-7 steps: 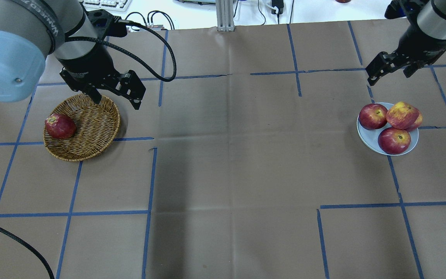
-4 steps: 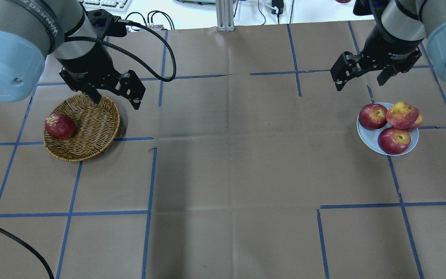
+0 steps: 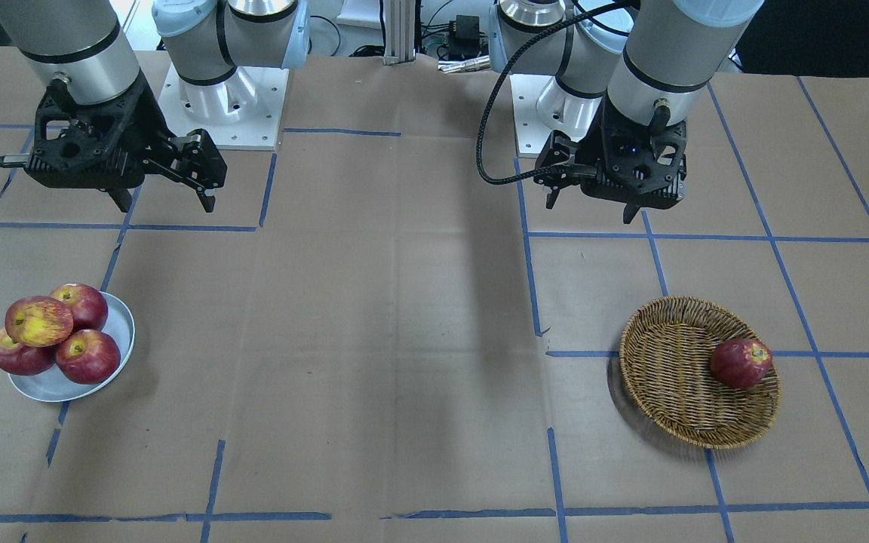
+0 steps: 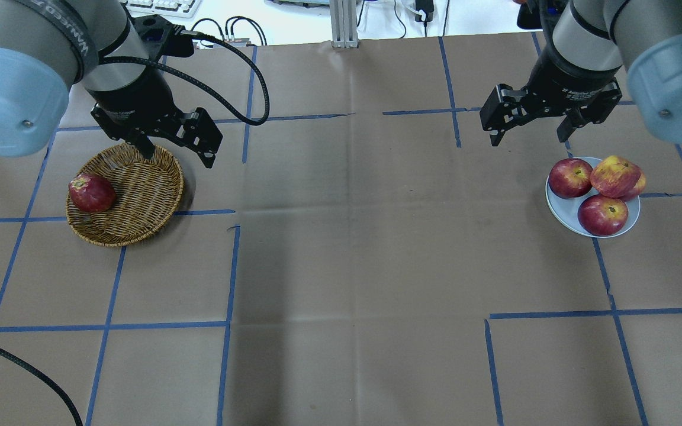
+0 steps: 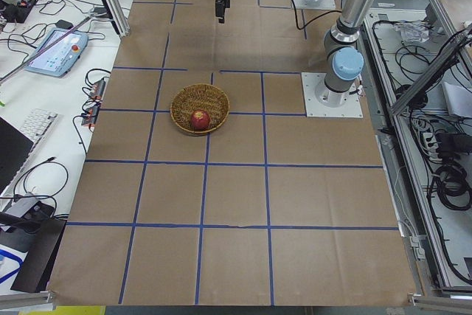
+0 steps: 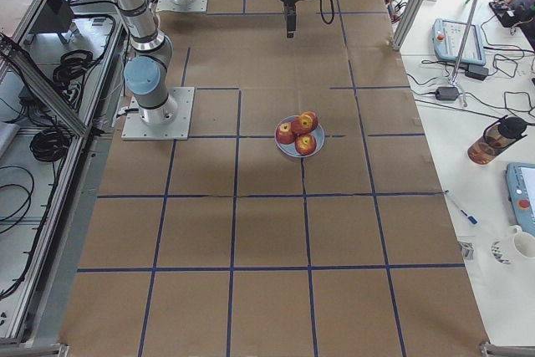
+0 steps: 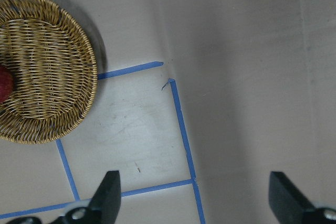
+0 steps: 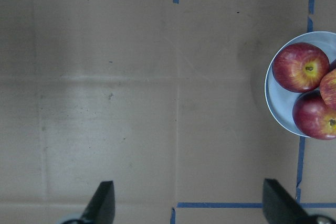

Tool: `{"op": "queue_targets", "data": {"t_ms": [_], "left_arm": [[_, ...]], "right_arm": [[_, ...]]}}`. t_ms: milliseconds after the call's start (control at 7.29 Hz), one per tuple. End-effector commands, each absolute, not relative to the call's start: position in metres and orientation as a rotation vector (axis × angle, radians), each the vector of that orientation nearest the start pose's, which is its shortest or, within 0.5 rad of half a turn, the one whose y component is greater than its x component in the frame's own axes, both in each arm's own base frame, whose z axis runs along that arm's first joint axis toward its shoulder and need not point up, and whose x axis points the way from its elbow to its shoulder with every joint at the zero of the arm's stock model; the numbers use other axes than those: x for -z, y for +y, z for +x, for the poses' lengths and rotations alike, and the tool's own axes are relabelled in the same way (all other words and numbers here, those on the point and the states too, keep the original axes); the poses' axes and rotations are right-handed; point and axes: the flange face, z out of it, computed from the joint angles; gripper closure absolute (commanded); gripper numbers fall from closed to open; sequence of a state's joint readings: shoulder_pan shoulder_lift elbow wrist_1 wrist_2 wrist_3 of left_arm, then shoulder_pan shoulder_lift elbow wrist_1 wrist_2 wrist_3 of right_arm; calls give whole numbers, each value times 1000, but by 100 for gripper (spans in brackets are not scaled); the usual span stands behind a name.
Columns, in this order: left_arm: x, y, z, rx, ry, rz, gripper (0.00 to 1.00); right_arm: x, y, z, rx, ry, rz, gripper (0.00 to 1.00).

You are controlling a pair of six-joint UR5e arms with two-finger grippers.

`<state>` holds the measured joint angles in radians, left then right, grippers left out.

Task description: Transfer apple from basket to plate

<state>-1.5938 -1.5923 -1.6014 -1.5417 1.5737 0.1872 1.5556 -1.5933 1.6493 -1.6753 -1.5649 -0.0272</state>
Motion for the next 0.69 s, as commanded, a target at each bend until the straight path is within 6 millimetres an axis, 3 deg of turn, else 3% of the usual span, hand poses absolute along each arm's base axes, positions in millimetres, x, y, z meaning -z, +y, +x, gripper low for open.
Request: {"op": "queue_targets", "data": {"t_ms": [0,548], "left_arm": [[-465,-495,-144,-36,3123,329,1],[-465,-495,-144,-36,3123,329,1]], "right_arm": [[-470,-488,132,72,3150,-12,0],[-466,-489,129,65,3175,-26,0]]}}
